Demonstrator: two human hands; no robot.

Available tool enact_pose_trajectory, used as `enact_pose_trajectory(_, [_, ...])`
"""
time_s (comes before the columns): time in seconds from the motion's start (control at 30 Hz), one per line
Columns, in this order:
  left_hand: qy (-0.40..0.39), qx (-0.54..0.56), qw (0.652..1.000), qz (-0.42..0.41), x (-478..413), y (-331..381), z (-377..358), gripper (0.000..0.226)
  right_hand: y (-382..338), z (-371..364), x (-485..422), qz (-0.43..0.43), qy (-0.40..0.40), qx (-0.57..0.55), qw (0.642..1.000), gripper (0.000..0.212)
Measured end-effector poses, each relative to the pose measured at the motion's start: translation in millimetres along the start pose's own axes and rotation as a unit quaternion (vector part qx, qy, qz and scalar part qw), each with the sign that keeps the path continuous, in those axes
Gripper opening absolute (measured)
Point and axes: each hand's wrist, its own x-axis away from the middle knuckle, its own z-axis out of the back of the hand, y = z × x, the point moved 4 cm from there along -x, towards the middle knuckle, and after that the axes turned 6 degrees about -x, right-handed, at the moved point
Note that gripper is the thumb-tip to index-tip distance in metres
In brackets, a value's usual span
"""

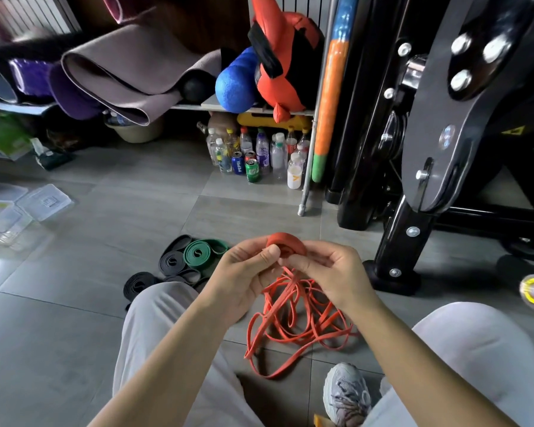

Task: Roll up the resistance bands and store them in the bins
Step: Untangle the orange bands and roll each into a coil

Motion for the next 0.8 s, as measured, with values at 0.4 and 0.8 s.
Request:
enact_pose_trajectory(0.4, [0.058, 0.010, 0.997, -0.049, 0.1, 5.2, 10.6, 0.017, -5.3, 0.1, -7.4, -0.022, 0.020, 0.043, 0.999, 0.020])
enact_pose_trajectory(0.8, [0.024, 0.087, 0.996, -0.010, 3.8, -19.3, 13.8, 0.020, 6.3, -9.7, -1.2, -0.016, 0.009, 0.032, 0.999, 0.018])
